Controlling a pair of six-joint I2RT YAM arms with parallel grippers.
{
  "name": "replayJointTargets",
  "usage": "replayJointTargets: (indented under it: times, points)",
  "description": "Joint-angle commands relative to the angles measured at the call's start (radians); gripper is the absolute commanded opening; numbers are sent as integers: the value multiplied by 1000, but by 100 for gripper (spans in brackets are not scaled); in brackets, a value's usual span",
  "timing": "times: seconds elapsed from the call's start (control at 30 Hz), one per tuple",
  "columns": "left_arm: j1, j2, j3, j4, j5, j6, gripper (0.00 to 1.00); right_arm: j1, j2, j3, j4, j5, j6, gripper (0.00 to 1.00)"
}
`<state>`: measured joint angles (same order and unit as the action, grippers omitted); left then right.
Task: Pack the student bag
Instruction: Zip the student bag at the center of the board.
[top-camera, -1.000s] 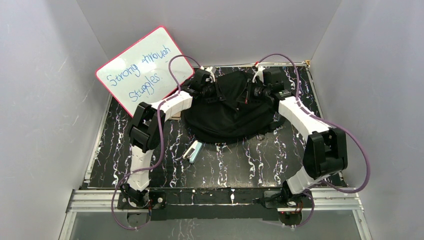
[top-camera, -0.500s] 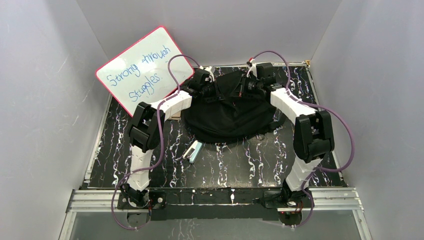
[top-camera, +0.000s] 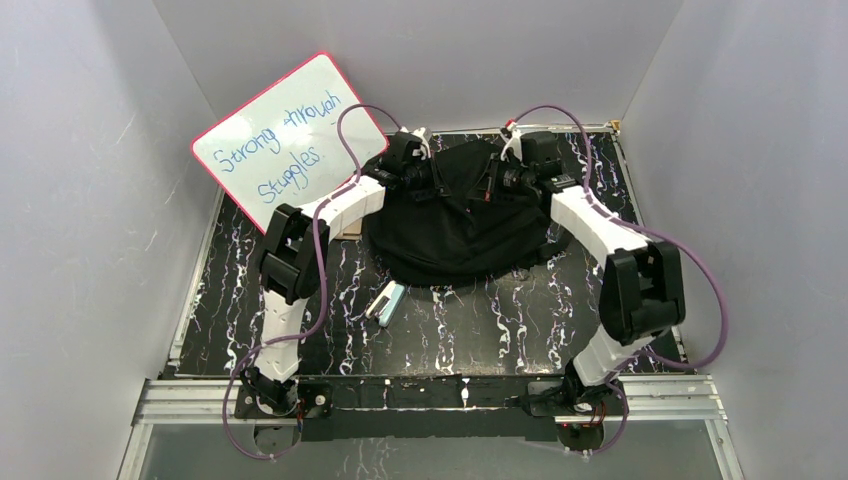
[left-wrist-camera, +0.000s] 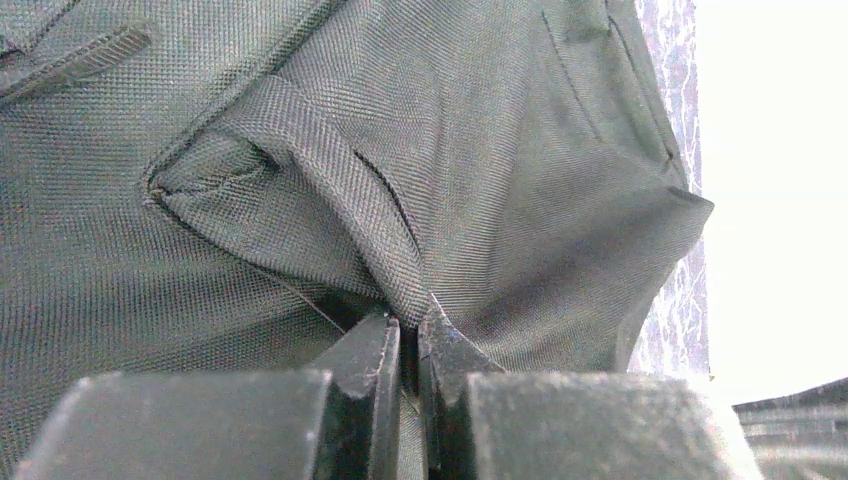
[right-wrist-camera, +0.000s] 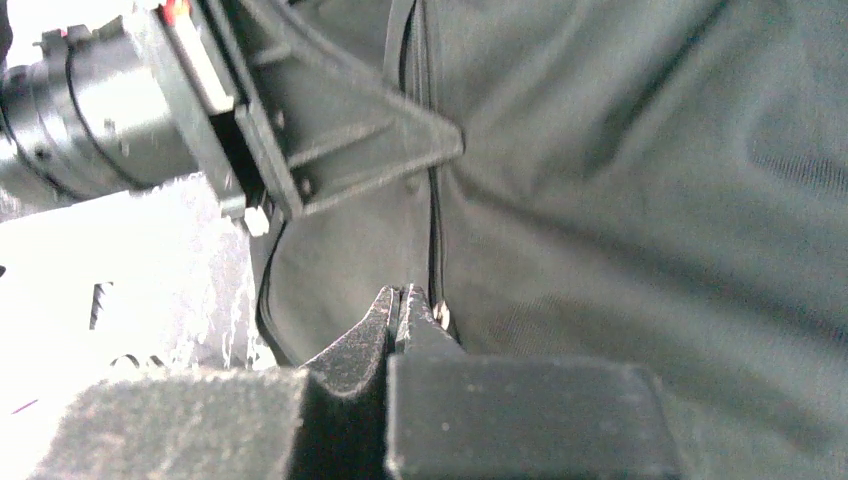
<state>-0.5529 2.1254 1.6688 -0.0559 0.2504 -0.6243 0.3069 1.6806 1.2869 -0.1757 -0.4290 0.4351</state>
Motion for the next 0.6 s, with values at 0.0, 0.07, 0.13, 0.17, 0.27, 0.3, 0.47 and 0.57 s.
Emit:
replayJointTargets:
  times: [0.0, 0.07, 0.13, 0.17, 0.27, 0.3, 0.47, 0.57]
  points:
    - [10, 22, 103, -42, -17, 16, 0, -5, -120, -75, -70, 20, -52, 0]
    - [22, 34, 121, -45, -17, 9, 0, -4, -152, -113, -113, 38, -65, 0]
    - [34, 42, 136, -49, -18, 6, 0, -3, -177, -153, -146, 69, -75, 0]
    - [39, 46, 142, -51, -19, 7, 0, -3, -188, -172, -161, 78, -78, 0]
    - [52, 57, 165, -62, -19, 10, 0, -3, -205, -218, -199, 91, -87, 0]
    - [53, 59, 170, -66, -19, 12, 0, -2, -208, -230, -206, 91, -89, 0]
    - [65, 61, 179, -75, -27, 20, 0, 1, -222, -264, -238, 103, -98, 0]
    - [70, 58, 176, -75, -28, 20, 0, 1, -230, -263, -254, 119, -107, 0]
